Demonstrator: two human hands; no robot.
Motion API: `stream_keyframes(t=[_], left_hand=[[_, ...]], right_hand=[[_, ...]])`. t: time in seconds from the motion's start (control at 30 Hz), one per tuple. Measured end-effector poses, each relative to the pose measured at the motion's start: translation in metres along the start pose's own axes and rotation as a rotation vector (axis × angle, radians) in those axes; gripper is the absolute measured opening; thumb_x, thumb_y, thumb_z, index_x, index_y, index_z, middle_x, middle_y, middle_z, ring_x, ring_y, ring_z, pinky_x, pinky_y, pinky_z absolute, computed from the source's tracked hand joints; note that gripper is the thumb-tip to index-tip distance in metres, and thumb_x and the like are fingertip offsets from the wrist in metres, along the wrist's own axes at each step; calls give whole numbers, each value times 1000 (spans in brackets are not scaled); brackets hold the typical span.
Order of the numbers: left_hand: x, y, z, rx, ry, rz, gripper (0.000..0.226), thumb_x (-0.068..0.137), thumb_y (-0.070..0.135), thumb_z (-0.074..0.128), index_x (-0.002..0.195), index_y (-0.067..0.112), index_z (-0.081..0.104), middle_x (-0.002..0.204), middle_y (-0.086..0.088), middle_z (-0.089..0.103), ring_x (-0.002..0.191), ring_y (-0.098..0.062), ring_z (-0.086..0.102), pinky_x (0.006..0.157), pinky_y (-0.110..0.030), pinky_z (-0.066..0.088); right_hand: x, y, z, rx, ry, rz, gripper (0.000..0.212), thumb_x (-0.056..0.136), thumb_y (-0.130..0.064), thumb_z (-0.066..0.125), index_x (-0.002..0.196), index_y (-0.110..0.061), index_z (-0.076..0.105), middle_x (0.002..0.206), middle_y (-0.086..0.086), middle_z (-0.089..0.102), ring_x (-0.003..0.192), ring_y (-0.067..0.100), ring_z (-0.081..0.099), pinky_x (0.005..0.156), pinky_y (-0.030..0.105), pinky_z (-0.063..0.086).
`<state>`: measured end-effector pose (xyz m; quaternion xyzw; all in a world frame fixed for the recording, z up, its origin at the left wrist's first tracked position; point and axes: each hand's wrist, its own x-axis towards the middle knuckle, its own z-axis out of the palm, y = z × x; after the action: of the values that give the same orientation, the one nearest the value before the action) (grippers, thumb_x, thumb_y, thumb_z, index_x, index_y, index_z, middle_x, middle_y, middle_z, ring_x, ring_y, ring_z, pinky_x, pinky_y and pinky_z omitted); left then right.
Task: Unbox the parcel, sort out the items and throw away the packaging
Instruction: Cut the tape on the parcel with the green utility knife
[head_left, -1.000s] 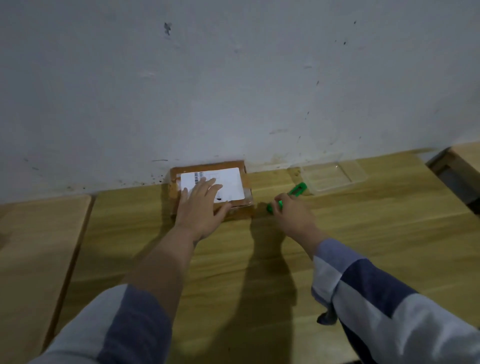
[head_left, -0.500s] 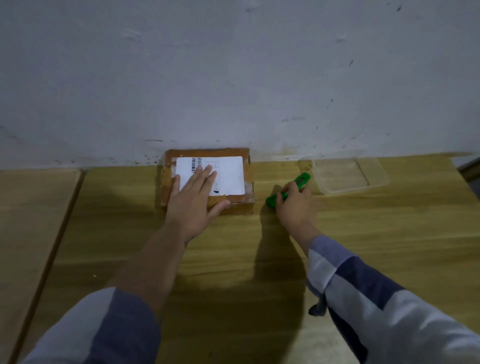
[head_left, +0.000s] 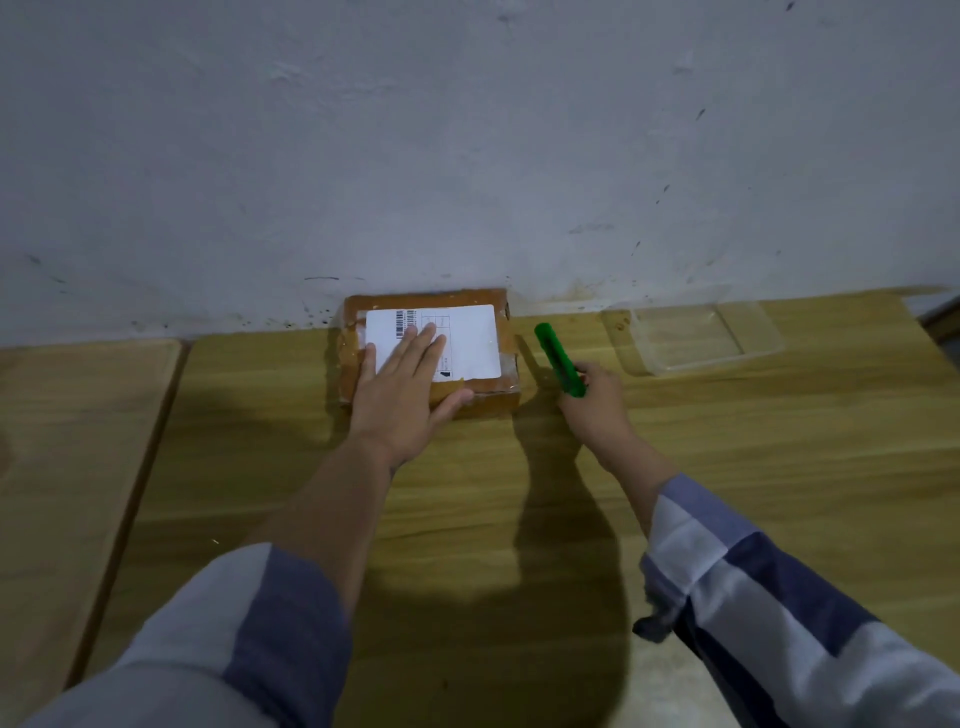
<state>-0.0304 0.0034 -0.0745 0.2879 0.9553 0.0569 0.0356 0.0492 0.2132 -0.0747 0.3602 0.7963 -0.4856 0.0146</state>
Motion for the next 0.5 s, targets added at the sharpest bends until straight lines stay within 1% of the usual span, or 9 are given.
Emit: stream_keyframes(t=[0.03, 0.07, 0.1, 0.17, 0.23, 0.3, 0.37, 0.43, 0.5], left_hand=[[-1, 1, -1, -4, 2, -1, 82, 85, 71, 10, 152, 23, 7, 161, 6, 1, 147, -12, -6, 119, -48, -2], [-2, 2, -1, -8, 4, -3, 81, 86, 70, 12, 152, 23, 7, 161, 6, 1, 147, -12, -6, 118, -48, -3], [-3, 3, -1, -12, 3, -6, 81, 87, 70, 13, 152, 23, 8, 161, 6, 1, 147, -12, -6, 117, -47, -4], [-6, 4, -2, -15, -3, -7, 80, 87, 69, 15, 152, 23, 7, 161, 6, 0, 147, -12, -6, 116, -47, -6], [-9, 5, -2, -13, -5, -1, 80, 87, 69, 14, 152, 23, 7, 161, 6, 0, 147, -12, -7, 116, -47, -6], [-15, 6, -2, -13, -3, 2, 81, 86, 69, 13, 152, 23, 8, 161, 6, 1, 147, -11, -6, 117, -47, -6], [-21, 7, -1, -11, -3, 3, 82, 85, 70, 11, 152, 23, 8, 161, 6, 1, 147, -11, -7, 117, -47, -5], [-27, 8, 0, -13, -5, 3, 83, 84, 71, 9, 152, 23, 7, 161, 6, 1, 147, -12, -7, 117, -47, -6], [-32, 9, 0, -11, -8, 2, 83, 84, 71, 8, 152, 23, 7, 161, 6, 0, 147, -12, -8, 116, -46, -7]], right_hand=[[-9, -1, -3, 75, -32, -6, 52, 89, 2, 51, 136, -15, 39, 122, 7, 48, 93, 20, 54, 66, 27, 51], [-18, 0, -6, 156, -73, -4, 52, 91, 1, 50, 138, -17, 36, 120, 6, 50, 93, 18, 55, 65, 26, 50], [-27, 1, -9, 233, -119, 12, 52, 92, -1, 50, 139, -19, 33, 119, 6, 53, 93, 18, 57, 66, 27, 51], [-40, 1, -15, 345, -198, 54, 56, 93, -4, 50, 141, -24, 29, 114, 10, 58, 86, 20, 60, 71, 35, 56], [-46, 0, -18, 352, -267, 66, 65, 93, -3, 50, 145, -31, 22, 114, 11, 54, 84, 21, 56, 75, 38, 54], [-50, -1, -20, 341, -339, 44, 80, 90, 6, 49, 147, -36, 14, 113, 9, 49, 91, 24, 51, 79, 37, 51], [-55, -4, -22, 341, -374, 25, 89, 87, 13, 47, 148, -38, 7, 110, 7, 47, 93, 26, 48, 82, 38, 52], [-62, -7, -21, 314, -358, 6, 88, 90, 11, 45, 149, -38, 2, 110, 7, 49, 90, 24, 48, 83, 39, 51], [-70, -8, -19, 215, -273, -22, 77, 94, 2, 42, 149, -35, 2, 108, 7, 54, 82, 20, 51, 77, 37, 52]])
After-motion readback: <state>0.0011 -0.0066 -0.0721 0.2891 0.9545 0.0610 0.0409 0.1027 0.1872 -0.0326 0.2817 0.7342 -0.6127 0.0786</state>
